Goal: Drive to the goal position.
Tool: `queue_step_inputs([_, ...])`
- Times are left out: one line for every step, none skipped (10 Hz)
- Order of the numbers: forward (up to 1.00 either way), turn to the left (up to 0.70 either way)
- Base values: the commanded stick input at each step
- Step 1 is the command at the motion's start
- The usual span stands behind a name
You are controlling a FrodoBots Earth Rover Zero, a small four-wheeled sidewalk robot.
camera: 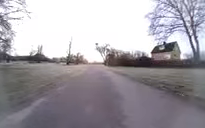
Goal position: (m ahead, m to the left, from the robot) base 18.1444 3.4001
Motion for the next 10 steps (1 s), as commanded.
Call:
queue_step_inputs([1.0,0.0])
queue_step_inputs([1.0,0.0])
queue_step_inputs([1.0,0.0])
queue_step_inputs([1.0,0.0])
queue_step_inputs([1.0,0.0])
queue_step_inputs([1.0,0.0])
queue_step_inputs([1.0,0.0])
queue_step_inputs([1.0,0.0])
queue_step_inputs([1.0,0.0])
queue_step_inputs([1.0,0.0])
